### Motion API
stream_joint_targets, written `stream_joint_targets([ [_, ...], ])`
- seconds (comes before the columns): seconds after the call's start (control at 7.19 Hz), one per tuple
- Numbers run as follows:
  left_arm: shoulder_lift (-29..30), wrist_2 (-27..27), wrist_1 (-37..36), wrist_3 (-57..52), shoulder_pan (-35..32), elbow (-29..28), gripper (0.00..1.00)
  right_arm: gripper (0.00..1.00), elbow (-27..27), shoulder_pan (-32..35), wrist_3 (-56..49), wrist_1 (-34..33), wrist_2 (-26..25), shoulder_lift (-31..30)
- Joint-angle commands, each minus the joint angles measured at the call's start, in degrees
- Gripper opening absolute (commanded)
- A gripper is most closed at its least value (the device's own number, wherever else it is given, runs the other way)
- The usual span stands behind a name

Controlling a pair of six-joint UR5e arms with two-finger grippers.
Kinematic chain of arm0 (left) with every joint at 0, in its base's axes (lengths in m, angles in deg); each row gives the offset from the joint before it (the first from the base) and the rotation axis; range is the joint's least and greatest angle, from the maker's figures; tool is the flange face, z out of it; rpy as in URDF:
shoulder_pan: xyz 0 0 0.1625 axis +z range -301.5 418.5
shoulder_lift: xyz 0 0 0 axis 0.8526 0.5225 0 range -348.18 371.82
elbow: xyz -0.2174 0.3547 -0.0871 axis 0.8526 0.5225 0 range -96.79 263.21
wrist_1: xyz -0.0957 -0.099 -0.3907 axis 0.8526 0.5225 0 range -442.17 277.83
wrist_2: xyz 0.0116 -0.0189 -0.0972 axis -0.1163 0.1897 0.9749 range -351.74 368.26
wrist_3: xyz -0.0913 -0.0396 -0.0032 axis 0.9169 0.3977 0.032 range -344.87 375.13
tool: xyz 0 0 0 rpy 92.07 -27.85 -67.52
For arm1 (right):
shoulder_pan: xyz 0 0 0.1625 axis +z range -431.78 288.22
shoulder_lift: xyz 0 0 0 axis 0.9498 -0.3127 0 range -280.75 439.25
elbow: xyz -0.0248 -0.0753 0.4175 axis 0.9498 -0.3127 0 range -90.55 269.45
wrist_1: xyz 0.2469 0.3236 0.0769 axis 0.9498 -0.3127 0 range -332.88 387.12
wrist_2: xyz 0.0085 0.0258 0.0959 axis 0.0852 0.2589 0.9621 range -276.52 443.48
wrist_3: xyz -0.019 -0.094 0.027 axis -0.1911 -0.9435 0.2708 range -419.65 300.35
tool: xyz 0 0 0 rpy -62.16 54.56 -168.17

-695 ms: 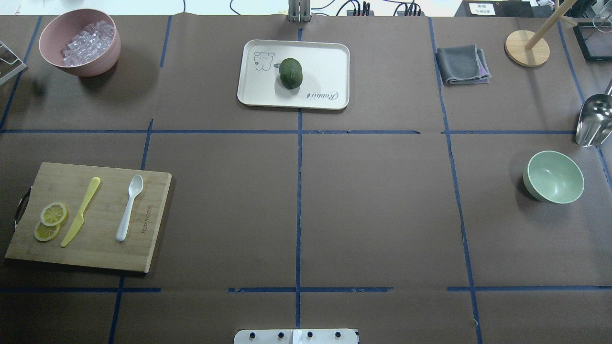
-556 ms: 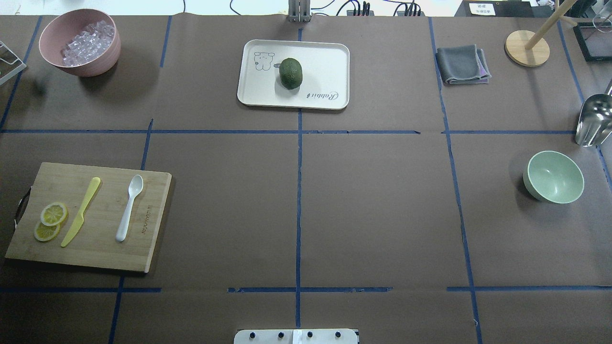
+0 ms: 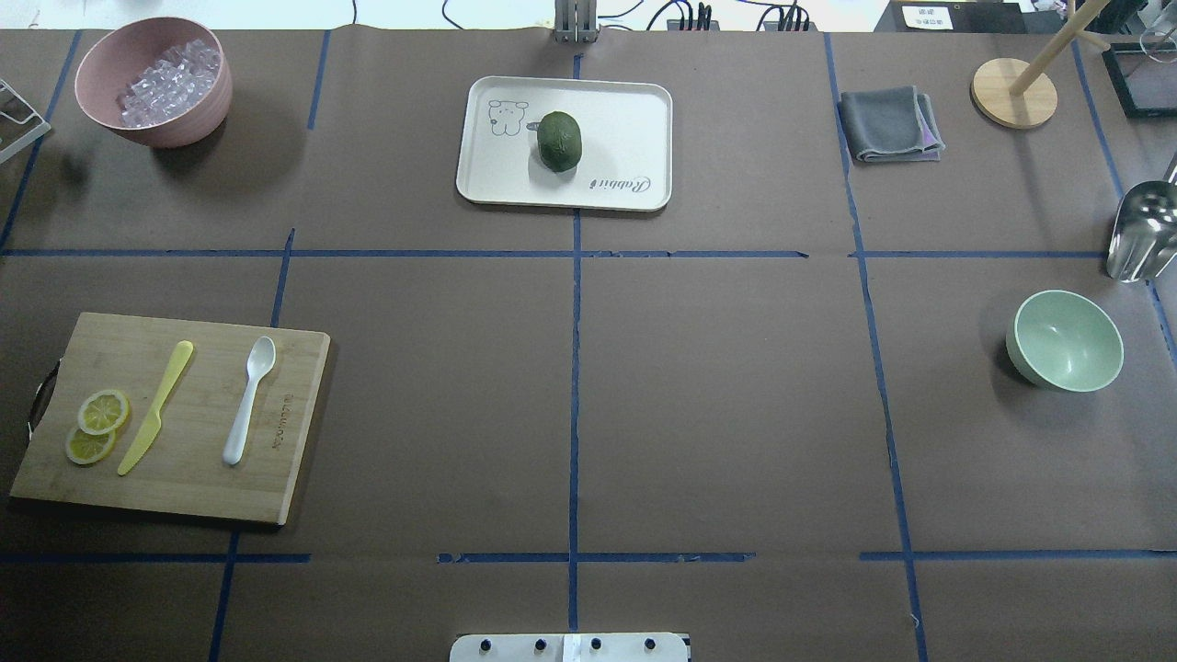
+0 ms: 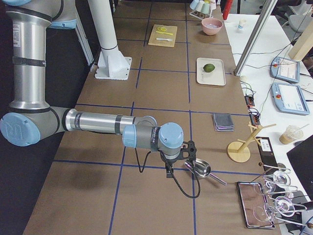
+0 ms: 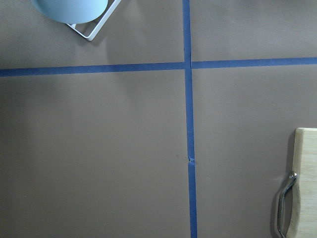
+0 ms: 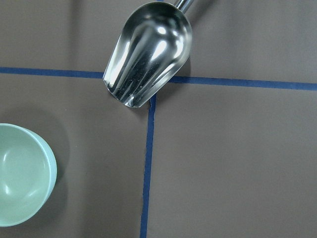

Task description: Place spoon in bowl

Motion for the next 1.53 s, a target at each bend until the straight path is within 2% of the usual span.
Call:
stream_joint_targets([
  [0.0,0.0,-0.03,0.03,0.0,0.0,-0.03,1.0,1.0,-0.08,0.04,0.0,0.0,-0.09,0.0],
  [0.56,0.08,-0.12,0.29,0.0,0.0,-0.03,1.0,1.0,0.19,0.04,0.0,0.09,-0.09,0.17],
  [0.97,0.0,-0.03,0.47,0.0,0.0,0.06,1.0,1.0,3.52,0.39,1.3,-0.17,-0.09,2.44],
  [1.11,0.0,-0.03,0.64,0.0,0.0,0.06,1.0,1.0,3.96,0.31,1.93,-0.09,0.52,0.63],
  [1.25,0.0,-0.12,0.65,0.0,-0.08,0.06,1.0,1.0,4.05,0.05,4.54,0.0,1.22,0.79],
  [1.39,0.0,-0.12,0.65,0.0,0.0,0.06,1.0,1.0,5.1,-3.35,10.92,3.05,1.14,1.05],
])
